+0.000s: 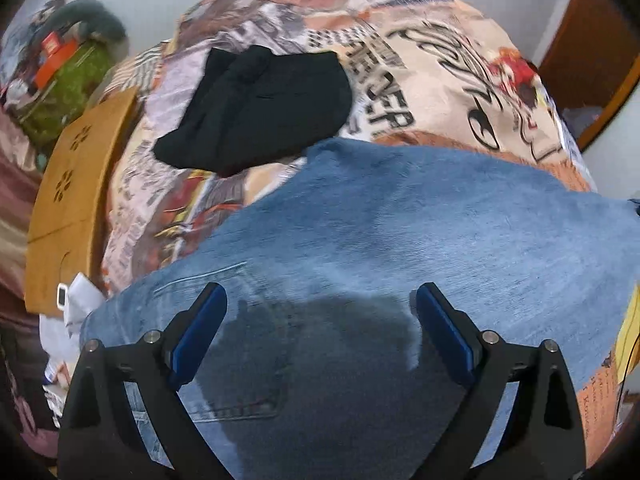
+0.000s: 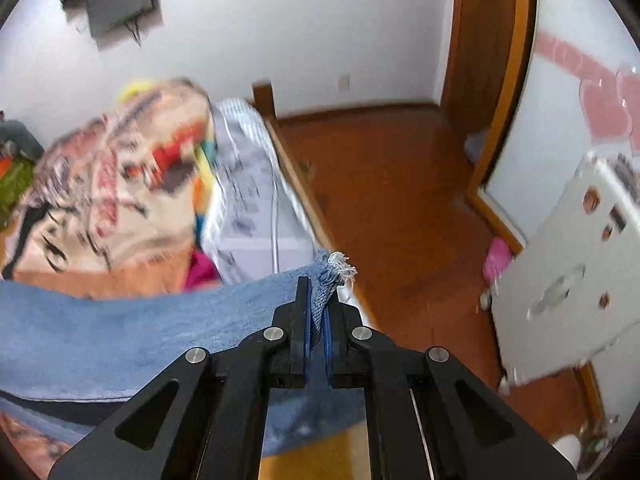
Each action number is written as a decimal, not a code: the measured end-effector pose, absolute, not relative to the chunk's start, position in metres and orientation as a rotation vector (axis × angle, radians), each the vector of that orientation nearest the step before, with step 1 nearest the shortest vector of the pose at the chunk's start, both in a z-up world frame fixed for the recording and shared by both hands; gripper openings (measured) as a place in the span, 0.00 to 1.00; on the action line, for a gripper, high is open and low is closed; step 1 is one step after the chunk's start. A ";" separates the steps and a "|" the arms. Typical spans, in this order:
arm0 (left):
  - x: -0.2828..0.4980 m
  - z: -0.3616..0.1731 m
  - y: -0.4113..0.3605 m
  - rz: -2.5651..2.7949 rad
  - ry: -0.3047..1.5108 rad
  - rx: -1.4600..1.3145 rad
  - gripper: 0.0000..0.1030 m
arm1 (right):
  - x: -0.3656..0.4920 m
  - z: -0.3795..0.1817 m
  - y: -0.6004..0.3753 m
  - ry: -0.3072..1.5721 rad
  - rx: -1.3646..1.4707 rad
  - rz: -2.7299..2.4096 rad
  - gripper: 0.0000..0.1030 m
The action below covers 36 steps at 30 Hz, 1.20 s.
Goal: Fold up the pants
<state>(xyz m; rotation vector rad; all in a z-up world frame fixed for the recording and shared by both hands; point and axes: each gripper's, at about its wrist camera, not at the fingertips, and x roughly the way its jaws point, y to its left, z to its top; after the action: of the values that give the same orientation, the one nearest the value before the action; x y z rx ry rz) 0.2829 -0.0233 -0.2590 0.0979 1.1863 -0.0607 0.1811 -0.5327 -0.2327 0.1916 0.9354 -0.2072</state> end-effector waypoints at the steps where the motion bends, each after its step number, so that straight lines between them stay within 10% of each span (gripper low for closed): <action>1: 0.283 -0.261 -0.027 -0.064 1.190 0.107 0.94 | 0.180 -0.243 -0.536 0.965 0.223 -0.210 0.04; 8: 0.271 -0.259 -0.037 -0.126 1.205 0.074 0.94 | 0.164 -0.259 -0.541 1.072 0.261 -0.231 0.13; 14: 0.253 -0.256 -0.057 -0.192 1.206 0.097 0.94 | 0.143 -0.238 -0.537 1.047 0.225 -0.261 0.49; 36: 0.256 -0.261 -0.145 -0.322 1.193 0.208 0.98 | 0.116 -0.252 -0.507 1.007 0.550 -0.166 0.63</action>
<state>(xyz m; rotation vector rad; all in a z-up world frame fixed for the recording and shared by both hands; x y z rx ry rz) 0.2558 -0.1445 -0.2607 0.2080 1.1933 -0.3218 0.1158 -0.5071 -0.2523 0.5498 1.0066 -0.1662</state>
